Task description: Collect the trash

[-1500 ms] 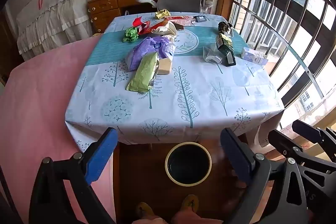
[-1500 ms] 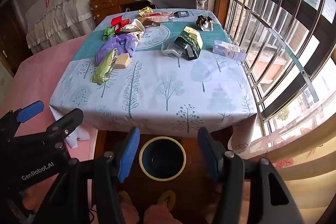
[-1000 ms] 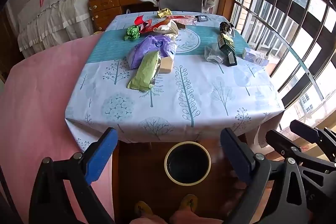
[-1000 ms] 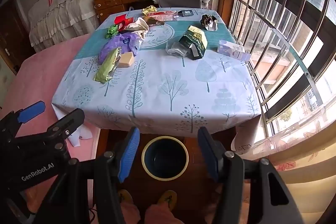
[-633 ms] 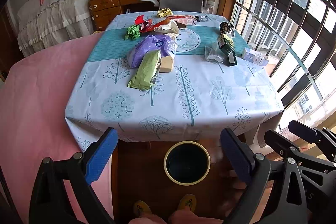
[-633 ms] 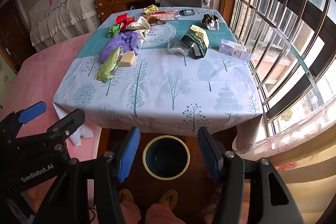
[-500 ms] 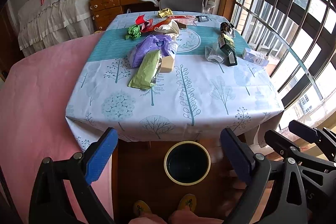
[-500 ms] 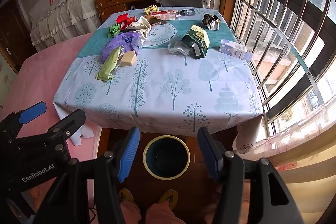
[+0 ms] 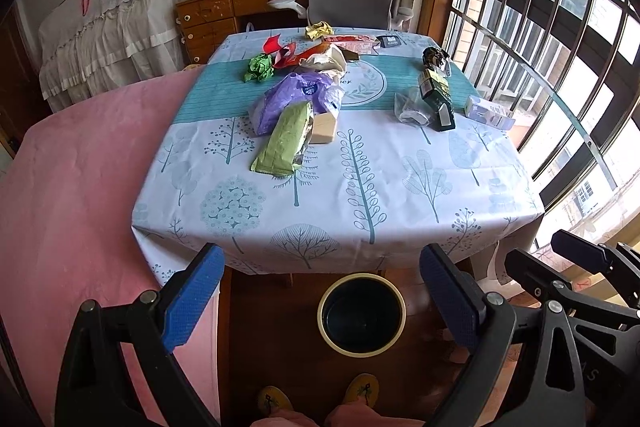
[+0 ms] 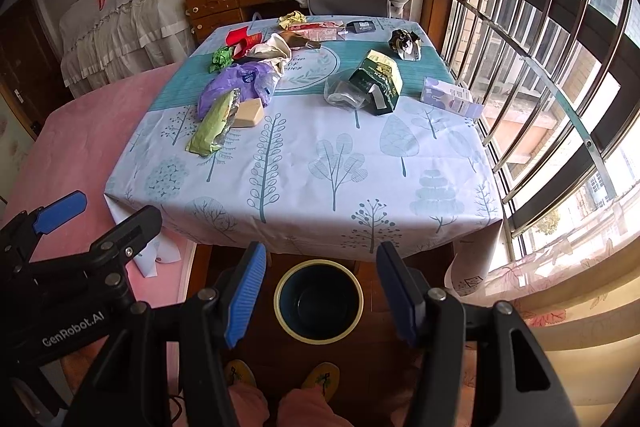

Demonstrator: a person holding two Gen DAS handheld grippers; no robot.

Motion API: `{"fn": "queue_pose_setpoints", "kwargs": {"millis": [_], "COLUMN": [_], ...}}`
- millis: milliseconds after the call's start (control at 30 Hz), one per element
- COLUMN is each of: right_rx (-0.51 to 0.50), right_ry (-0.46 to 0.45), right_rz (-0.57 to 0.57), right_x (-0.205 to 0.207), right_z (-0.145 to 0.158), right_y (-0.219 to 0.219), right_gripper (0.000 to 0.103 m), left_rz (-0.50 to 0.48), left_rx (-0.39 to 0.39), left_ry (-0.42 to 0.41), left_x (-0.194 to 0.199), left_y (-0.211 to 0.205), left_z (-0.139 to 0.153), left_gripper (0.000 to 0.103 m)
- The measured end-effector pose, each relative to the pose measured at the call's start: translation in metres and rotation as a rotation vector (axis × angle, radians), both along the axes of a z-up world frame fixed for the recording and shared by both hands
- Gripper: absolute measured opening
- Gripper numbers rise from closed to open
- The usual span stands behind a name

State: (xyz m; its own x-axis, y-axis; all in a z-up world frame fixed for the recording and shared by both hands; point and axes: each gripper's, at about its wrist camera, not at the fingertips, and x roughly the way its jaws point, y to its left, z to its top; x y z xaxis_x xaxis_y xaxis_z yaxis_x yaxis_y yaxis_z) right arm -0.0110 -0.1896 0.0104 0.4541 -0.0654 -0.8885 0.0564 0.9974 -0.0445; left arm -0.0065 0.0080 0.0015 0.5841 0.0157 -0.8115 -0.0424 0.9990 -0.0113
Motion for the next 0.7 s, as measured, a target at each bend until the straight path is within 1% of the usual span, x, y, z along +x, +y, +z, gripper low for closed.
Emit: {"fn": "queue_pose_setpoints", "kwargs": {"millis": [500, 700], "right_rx": [0.002, 0.005], "right_ry": [-0.001, -0.001], "right_rz": [0.001, 0.004], "right_x": [0.0009, 0.0008], "right_z": [-0.0006, -0.0020], "right_y": [0.0006, -0.0030], "right_gripper": [0.058, 0.058], "left_rz": [0.001, 0.003], "left_rx": [0.004, 0.021], "left_ry": [0.001, 0.004], "left_x": [-0.0009, 0.0044], "left_y": [-0.0005, -0.0015], "left_z": [0.0016, 0.0041], "left_gripper": [0.097, 0.097]}}
